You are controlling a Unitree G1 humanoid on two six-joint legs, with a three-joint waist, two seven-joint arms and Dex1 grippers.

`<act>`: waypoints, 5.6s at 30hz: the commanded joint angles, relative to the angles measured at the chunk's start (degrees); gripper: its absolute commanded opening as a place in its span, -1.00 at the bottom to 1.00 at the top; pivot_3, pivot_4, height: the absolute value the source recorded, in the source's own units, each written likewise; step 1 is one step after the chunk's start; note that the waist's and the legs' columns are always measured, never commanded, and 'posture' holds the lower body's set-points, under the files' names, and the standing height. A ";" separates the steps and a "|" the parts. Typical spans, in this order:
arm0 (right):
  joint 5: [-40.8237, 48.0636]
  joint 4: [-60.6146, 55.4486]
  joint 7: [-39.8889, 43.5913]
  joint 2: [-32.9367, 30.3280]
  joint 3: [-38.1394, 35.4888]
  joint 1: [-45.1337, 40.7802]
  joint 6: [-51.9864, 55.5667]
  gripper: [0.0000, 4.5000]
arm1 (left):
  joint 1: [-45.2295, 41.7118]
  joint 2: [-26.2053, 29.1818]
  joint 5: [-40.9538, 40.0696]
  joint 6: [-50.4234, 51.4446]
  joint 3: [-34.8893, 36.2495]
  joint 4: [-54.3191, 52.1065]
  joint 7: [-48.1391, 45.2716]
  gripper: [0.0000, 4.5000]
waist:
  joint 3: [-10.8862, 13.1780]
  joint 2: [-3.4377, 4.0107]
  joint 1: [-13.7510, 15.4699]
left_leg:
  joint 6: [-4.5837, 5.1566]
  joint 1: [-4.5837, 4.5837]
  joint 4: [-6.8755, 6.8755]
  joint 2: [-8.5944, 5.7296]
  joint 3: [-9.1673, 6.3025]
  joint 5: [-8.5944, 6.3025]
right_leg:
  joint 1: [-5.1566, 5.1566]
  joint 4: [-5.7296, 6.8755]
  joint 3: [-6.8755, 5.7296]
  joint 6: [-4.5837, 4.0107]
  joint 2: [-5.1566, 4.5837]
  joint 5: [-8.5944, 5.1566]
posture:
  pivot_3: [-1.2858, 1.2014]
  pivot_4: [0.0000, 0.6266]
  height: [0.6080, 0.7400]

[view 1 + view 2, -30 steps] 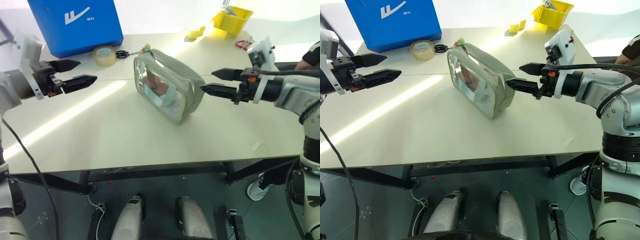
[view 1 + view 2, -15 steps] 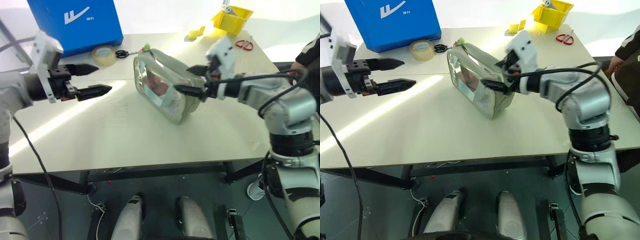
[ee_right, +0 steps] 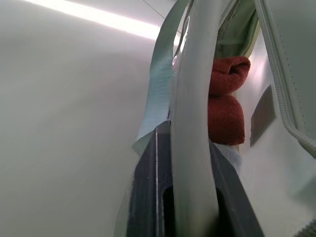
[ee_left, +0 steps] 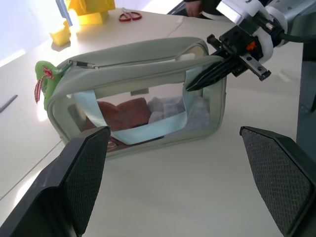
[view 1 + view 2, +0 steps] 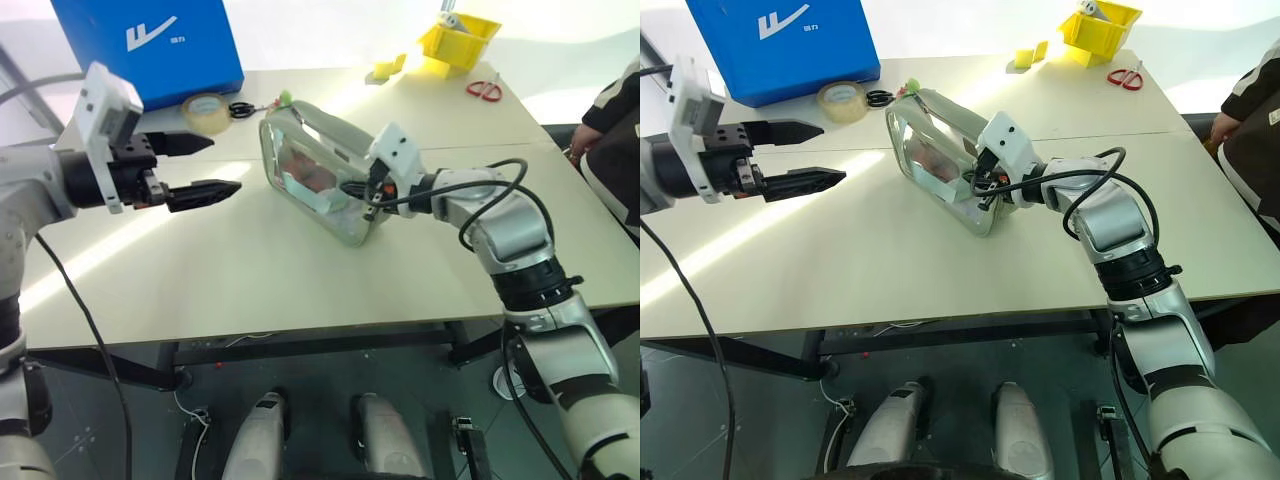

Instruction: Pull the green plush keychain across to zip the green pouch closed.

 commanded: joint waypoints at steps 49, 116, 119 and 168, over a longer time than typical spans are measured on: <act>-1.36 5.72 25.21 -5.29 -8.88 1.64 -24.34 0.65 | 7.63 1.56 7.39 -10.51 6.38 16.00 1.78 1.00 | 0.00 0.00 -0.26 | -0.33 0.15 -0.02 0.02 -0.03 0.21 | -0.10 0.47 0.03 -0.01 0.03 0.01 | 0.03 -0.52 1.00; -3.66 7.12 21.02 -2.59 -7.86 0.69 -25.91 -1.00 | -6.37 -1.58 10.10 -8.46 -0.16 14.42 -4.11 0.98 | -0.05 -0.07 -0.78 | -0.39 0.17 0.09 -0.01 -0.07 0.27 | -0.18 0.90 0.02 0.17 0.02 0.01 | 0.03 -0.52 1.00; -3.65 7.25 21.13 -2.65 -7.78 0.60 -26.03 -1.00 | 2.64 0.17 7.84 -5.75 1.43 8.00 -5.85 0.98 | -0.05 -0.07 -0.79 | -0.39 0.17 0.10 -0.01 -0.07 0.27 | -0.17 0.91 0.01 0.17 0.02 0.01 | 0.03 -0.52 1.00; -6.36 13.02 9.73 18.90 -0.07 -13.23 -24.79 0.36 | 6.18 -4.76 17.29 -18.73 -4.89 13.73 -1.51 -1.00 | -0.07 -0.10 -0.17 | -0.41 0.20 0.05 0.02 -0.10 0.28 | -0.21 0.93 0.00 0.14 0.06 0.02 | 0.03 -0.52 1.00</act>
